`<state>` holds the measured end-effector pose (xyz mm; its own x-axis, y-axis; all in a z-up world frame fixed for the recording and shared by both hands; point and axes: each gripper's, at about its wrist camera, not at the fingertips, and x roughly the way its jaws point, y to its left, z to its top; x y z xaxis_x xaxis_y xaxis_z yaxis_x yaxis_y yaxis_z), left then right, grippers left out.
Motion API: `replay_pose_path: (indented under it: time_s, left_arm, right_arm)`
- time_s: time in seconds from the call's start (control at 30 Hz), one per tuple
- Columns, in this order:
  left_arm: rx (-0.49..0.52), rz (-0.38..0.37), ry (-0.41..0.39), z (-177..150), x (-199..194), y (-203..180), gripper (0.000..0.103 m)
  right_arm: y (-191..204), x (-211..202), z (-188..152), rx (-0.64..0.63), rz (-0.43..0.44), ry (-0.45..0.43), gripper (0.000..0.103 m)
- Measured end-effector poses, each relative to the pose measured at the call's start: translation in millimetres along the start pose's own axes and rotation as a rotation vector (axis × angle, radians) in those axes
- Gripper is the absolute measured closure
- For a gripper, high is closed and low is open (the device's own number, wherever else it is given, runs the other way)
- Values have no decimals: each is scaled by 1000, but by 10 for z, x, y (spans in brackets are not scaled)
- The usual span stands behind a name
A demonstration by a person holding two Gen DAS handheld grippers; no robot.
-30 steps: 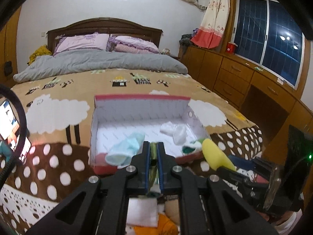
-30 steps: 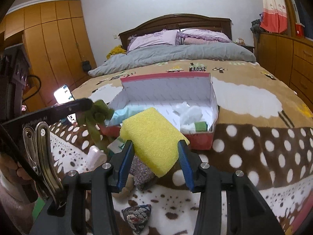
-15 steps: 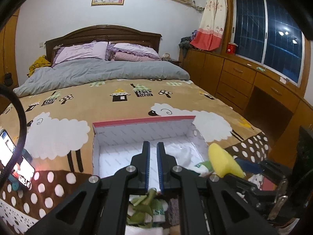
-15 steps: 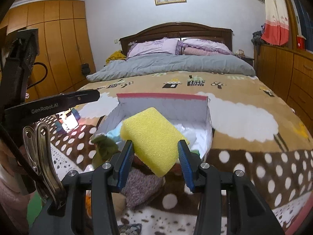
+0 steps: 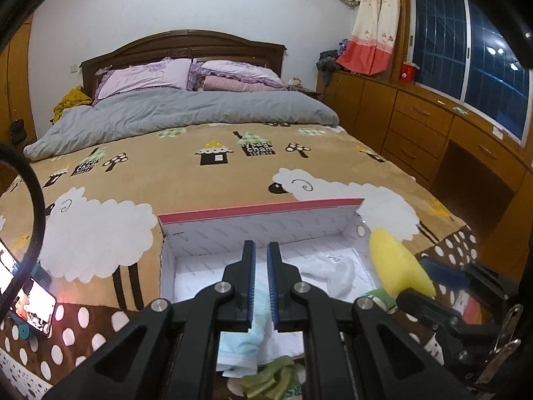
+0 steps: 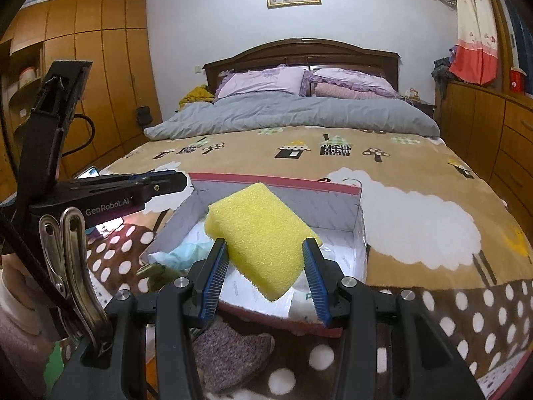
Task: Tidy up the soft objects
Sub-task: 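Lift and carry the green ribbon and yellow sponge over the shoebox with both tools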
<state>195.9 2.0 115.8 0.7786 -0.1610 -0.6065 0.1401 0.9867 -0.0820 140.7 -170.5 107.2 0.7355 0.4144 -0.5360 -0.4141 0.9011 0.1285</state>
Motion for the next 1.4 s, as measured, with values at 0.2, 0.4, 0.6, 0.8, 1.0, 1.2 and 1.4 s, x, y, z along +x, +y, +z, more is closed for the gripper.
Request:
replay_pose_path:
  time_s: [0.2,0.4,0.6,0.8,1.0,1.2,1.4]
  left_arm:
    - [-22,-34,28,-131,-57,57,96]
    - [-7,-61,28,-308,-259,4,89]
    - [-29,-80,26,-522,-432,-26,71]
    - [-10,-85,48,-756,-438,-115,62]
    - [8,-29,77,-878,-320,-166,62]
    - [15,6,96,-937,-185,-150,62]
    - [-11,38,115,-1022,-58,-87,79]
  right_arm:
    - [-20,64,-31,10,1,11,57]
    - [-25,-13,-116,33,1,12,57]
    - [11,-127,-226,26,1,2,57]
    - [-28,-173,-322,64,29,7,56]
    - [-16,-170,-378,71,42,12,56]
    - [2,-149,-408,81,62,14,56]
    - [16,-124,-429,87,71,21,56]
